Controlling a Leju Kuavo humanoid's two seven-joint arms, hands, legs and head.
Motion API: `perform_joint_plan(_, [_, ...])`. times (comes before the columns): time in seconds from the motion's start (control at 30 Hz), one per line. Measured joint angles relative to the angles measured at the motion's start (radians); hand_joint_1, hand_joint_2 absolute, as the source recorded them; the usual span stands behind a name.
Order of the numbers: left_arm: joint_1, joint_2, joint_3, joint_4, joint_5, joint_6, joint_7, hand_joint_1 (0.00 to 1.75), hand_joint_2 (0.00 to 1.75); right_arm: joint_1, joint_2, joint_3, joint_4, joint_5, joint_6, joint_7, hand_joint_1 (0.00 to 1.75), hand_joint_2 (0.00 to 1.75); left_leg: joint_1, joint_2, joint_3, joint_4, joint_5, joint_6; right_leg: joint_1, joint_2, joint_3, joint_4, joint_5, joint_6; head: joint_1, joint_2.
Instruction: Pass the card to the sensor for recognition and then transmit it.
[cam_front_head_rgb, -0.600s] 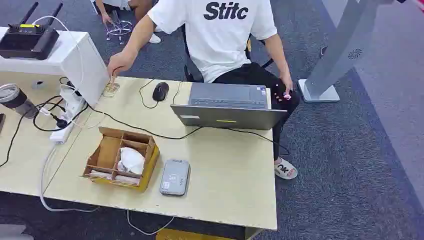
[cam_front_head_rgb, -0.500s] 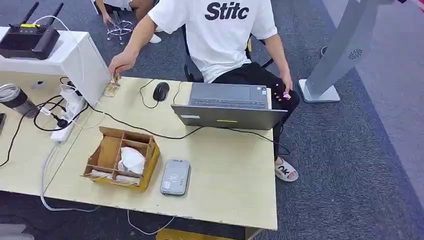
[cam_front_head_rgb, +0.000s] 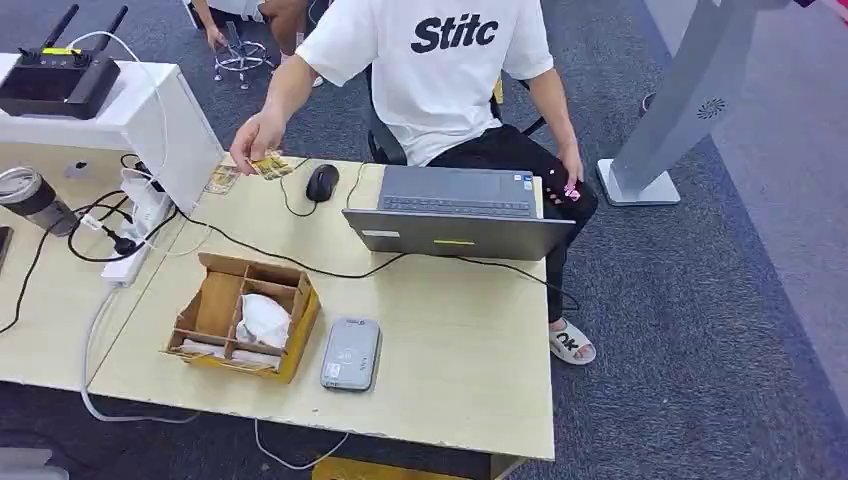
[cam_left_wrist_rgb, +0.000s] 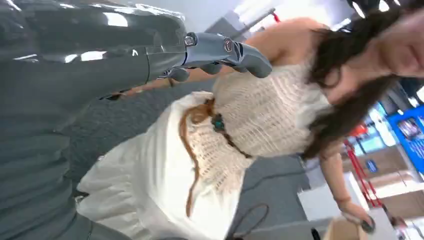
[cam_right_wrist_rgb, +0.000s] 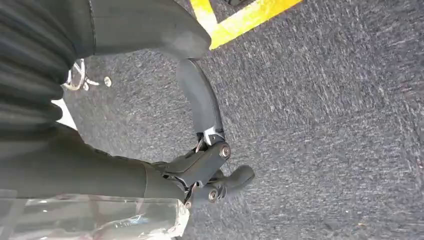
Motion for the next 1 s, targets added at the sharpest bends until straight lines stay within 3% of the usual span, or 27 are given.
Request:
perform_joint_plan(0.1, [-0.022,0.0,0.038,-0.034,-0.159,-0.155,0.026,0.0,1.75,-0.002,0.002,-0.011,-0.001,0.021,0.007,0.006,0.0,1.75,0.0,0.0,0.0,0.0,0.0,0.0,0.0,0.0,0.0,0.0,0.0,0.0,0.0,0.0])
perform_joint_plan(0.2, [-0.086,0.006,0.151,-0.048,-0.26,-0.29,0.008,0.0,1.75,-0.001,0.002,-0.026,-0.001,0.043,0.011,0.006,0.0,1.75,0.001,0.0,0.0,0.0,0.001,-0.001,0.0,0.0,0.001,0.0,0.001,-0.001,0.0,0.0])
perform_joint_plan(0.33, [-0.175,0.036,0.322,-0.049,-0.35,-0.382,-0.002,0.0,1.75,-0.004,0.002,-0.044,-0.001,0.069,0.022,0.005,0.0,1.75,0.001,0.001,0.0,0.0,0.001,-0.001,0.0,0.001,0.001,0.001,0.001,-0.001,0.0,0.0])
perform_joint_plan(0.5, [-0.233,0.079,0.449,-0.049,-0.391,-0.421,0.002,0.0,1.75,-0.006,0.002,-0.062,-0.001,0.081,0.025,0.005,0.0,1.75,0.001,0.0,0.0,0.0,0.001,-0.001,0.0,0.001,0.001,0.0,0.001,-0.001,0.0,0.0])
perform_joint_plan(0.73, [-0.26,0.099,0.507,-0.05,-0.386,-0.432,0.002,0.0,1.75,-0.007,0.002,-0.076,-0.001,0.088,0.026,0.005,0.0,1.75,0.001,0.0,0.0,0.0,0.001,-0.001,0.0,0.0,0.0,0.0,0.001,-0.001,0.0,0.0])
perform_joint_plan(1.0, [-0.279,0.163,0.521,-0.126,-0.208,-0.54,-0.029,0.0,1.75,-0.011,0.002,-0.083,-0.004,0.114,0.042,0.0,0.0,1.75,0.001,0.0,0.0,0.0,0.001,-0.002,0.0,0.001,0.001,0.001,0.001,-0.001,0.0,0.0])
